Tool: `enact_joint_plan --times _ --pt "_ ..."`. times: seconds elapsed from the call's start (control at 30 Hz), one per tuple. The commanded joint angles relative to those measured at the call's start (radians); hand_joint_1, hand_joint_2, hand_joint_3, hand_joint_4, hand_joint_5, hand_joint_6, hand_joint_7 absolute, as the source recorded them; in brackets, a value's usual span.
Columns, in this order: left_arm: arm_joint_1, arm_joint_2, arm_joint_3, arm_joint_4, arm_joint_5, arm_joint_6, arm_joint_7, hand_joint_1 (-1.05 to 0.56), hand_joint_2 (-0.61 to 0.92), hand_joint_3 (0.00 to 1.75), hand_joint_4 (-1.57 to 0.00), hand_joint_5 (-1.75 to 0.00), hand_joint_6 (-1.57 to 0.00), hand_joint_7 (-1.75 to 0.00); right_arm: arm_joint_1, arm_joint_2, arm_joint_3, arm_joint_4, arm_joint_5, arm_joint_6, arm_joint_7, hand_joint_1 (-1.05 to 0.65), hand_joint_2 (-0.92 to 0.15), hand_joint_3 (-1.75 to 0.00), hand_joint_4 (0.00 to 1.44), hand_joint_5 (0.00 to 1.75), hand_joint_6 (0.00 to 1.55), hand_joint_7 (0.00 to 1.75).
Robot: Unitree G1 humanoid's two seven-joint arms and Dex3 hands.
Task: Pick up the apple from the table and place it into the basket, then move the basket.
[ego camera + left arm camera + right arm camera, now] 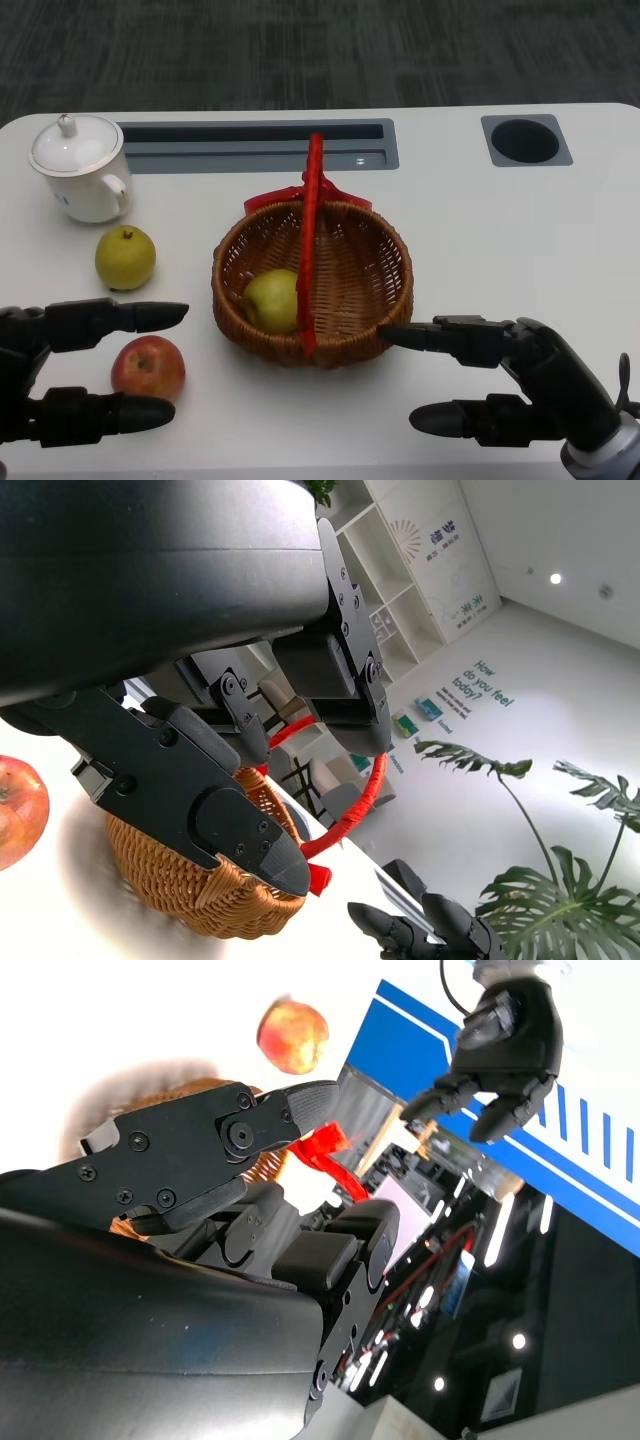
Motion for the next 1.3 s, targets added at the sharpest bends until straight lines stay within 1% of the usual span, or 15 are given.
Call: enact_joint_plan --times 0.03,0.43,0.5,0.6,0.7,0.8,0.87,0.97,1.07,1.2,1.3 --pt "0.005 0.018 0.004 -0.01 -0.009 -0.002 -0.009 -0.41 0.62 0.0 -1.04 -0.01 -0.95 0.0 -0.007 -0.02 0.002 -0.009 0.007 0.006 0.003 -0.39 -0.85 0.0 0.63 0.0 0.55 0.0" --pt "0.006 0.015 0.012 -0.014 0.016 -0.001 0.005 -0.41 0.62 0.0 -1.03 0.0 -0.94 0.0 -0.009 -0.025 0.007 -0.015 0.007 0.012 0.003 -0.4 -0.85 0.0 0.63 0.0 0.55 0.0" --pt "-0.003 0.016 0.025 0.002 0.061 -0.021 0.02 -0.43 0.62 0.0 -0.97 0.0 -0.89 0.0 -0.008 -0.027 0.008 -0.017 0.006 0.014 0.003 -0.4 -0.85 0.0 0.63 0.0 0.56 0.0" --pt "-0.019 0.029 0.057 0.031 0.191 -0.024 0.067 -0.5 0.61 0.0 -0.77 0.0 -0.7 0.0 -0.008 -0.03 0.009 -0.019 0.003 0.015 0.004 -0.4 -0.86 0.0 0.63 0.0 0.56 0.0" --pt "-0.056 0.045 0.08 0.101 0.348 -0.045 0.14 -0.61 0.6 0.0 -0.57 0.0 -0.53 0.0 -0.008 -0.033 0.011 -0.023 0.007 0.018 0.008 -0.4 -0.86 0.0 0.64 0.0 0.56 0.0" --pt "-0.114 0.066 0.08 0.207 0.507 -0.072 0.242 -0.71 0.59 0.0 -0.47 0.0 -0.46 0.0 -0.008 -0.035 0.013 -0.029 0.013 0.023 0.012 -0.4 -0.86 0.0 0.64 0.0 0.57 0.01" --pt "-0.151 0.088 0.067 0.274 0.602 -0.075 0.316 -0.73 0.59 0.0 -0.44 0.0 -0.44 0.0 -0.008 -0.036 0.014 -0.033 0.013 0.025 0.014 -0.4 -0.87 0.0 0.64 0.0 0.57 0.01" --pt "-0.213 0.124 0.029 0.378 0.732 -0.052 0.437 -0.71 0.59 0.0 -0.42 0.0 -0.43 0.0 -0.007 -0.039 0.015 -0.041 0.015 0.026 0.017 -0.4 -0.86 0.0 0.65 0.0 0.58 0.0" --pt "-0.277 0.152 -0.027 0.484 0.829 -0.03 0.561 -0.69 0.58 0.0 -0.44 -0.01 -0.44 -0.01 -0.004 -0.043 0.018 -0.049 0.022 0.03 0.021 -0.4 -0.87 0.0 0.65 0.0 0.58 0.0" --pt "-0.355 0.172 -0.124 0.633 0.924 0.007 0.715 -0.67 0.56 0.0 -0.5 -0.04 -0.48 -0.02 0.003 -0.046 0.02 -0.063 0.03 0.038 0.026 -0.4 -0.87 0.0 0.66 0.0 0.58 0.0" --pt "-0.397 0.173 -0.197 0.726 0.962 0.037 0.801 -0.65 0.56 0.0 -0.53 -0.04 -0.51 -0.03 0.009 -0.049 0.022 -0.074 0.034 0.04 0.028 -0.4 -0.87 0.0 0.66 0.0 0.59 0.0"
